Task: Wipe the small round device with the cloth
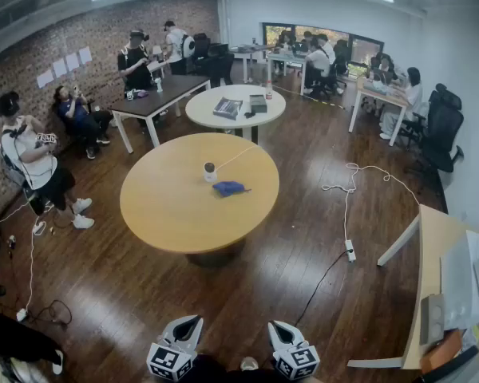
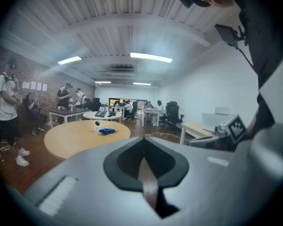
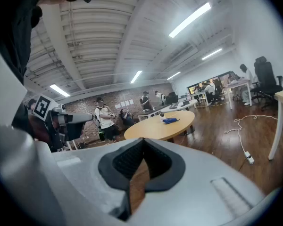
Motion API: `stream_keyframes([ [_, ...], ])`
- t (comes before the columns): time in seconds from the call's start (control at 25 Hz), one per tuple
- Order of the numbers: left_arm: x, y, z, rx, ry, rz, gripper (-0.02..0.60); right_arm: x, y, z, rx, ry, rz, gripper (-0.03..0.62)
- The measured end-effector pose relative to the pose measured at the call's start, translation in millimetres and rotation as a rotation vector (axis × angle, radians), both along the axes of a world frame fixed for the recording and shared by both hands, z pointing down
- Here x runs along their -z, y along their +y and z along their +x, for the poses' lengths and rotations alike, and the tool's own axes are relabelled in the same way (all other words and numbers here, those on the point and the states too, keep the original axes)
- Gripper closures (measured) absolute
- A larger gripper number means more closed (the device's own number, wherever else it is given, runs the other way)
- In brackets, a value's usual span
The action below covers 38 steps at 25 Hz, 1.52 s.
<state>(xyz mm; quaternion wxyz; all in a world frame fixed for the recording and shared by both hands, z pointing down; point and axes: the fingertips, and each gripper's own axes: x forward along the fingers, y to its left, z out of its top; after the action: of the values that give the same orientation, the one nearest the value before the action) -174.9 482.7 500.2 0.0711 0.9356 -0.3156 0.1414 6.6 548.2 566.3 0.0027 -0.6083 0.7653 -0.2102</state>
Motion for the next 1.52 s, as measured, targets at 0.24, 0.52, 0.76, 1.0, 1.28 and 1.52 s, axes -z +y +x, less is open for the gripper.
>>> stream_keyframes([
  [0.24, 20, -49, -8, 0.058, 0.008, 0.056, 0.578, 18, -46, 9, 0.023, 0.025, 0.056, 0.592],
  [0.52, 13, -99, -2, 0.078, 0.052, 0.016, 0.578, 19, -71, 28, -0.014, 0.060, 0.011, 0.592],
  [0.76, 25, -155, 34, -0.017, 0.078, 0.021, 0.578, 29, -101, 49, -0.078, 0.097, -0.010, 0.592],
  [1.0, 50, -212, 64, -0.107, 0.107, 0.035, 0.578, 53, -140, 63, -0.161, 0.114, 0.004, 0.592],
  [1.28, 47, -260, 75, -0.170, 0.099, 0.003, 0.578, 56, -186, 66, -0.212, 0.125, -0.016, 0.592],
  [1.52, 37, -315, 68, -0.185, 0.108, -0.028, 0.578, 49, -243, 54, -0.225, 0.120, -0.048, 0.592],
])
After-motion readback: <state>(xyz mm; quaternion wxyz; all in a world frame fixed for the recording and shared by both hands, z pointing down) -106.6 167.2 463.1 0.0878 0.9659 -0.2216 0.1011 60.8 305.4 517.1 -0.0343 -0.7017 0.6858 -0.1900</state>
